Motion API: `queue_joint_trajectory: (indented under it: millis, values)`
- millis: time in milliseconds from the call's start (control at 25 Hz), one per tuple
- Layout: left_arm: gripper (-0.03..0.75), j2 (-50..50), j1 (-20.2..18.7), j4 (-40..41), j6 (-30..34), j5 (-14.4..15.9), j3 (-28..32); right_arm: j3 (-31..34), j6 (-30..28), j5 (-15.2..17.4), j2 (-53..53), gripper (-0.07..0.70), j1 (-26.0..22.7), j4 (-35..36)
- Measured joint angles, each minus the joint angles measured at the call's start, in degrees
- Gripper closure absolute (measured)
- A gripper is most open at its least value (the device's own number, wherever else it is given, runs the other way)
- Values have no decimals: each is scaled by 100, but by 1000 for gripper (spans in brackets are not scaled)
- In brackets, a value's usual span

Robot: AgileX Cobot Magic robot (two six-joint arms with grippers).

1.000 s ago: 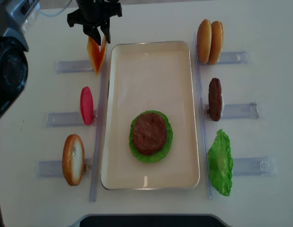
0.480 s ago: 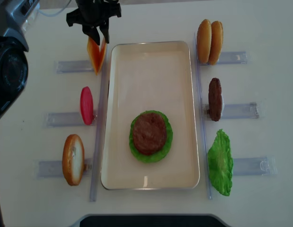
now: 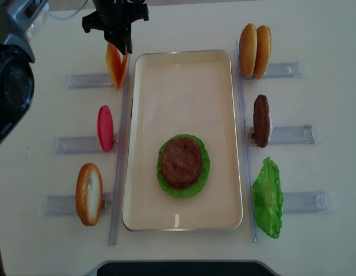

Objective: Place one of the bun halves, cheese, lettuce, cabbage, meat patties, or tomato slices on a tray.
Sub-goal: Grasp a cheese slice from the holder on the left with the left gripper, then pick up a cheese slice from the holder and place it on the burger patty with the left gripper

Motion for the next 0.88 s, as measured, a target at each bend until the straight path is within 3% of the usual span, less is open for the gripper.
queue_joint_trajectory:
  millis: [120, 480, 880]
  values:
    - [685, 0, 0, 0, 39, 0, 0, 0, 0, 0, 0, 100, 0, 8]
    - [690, -98, 0, -44, 80, 5, 0, 0, 0, 0, 0, 100, 0, 2]
    - [691, -1062, 0, -111, 110, 30, 0, 0, 0, 0, 0, 100, 0, 2]
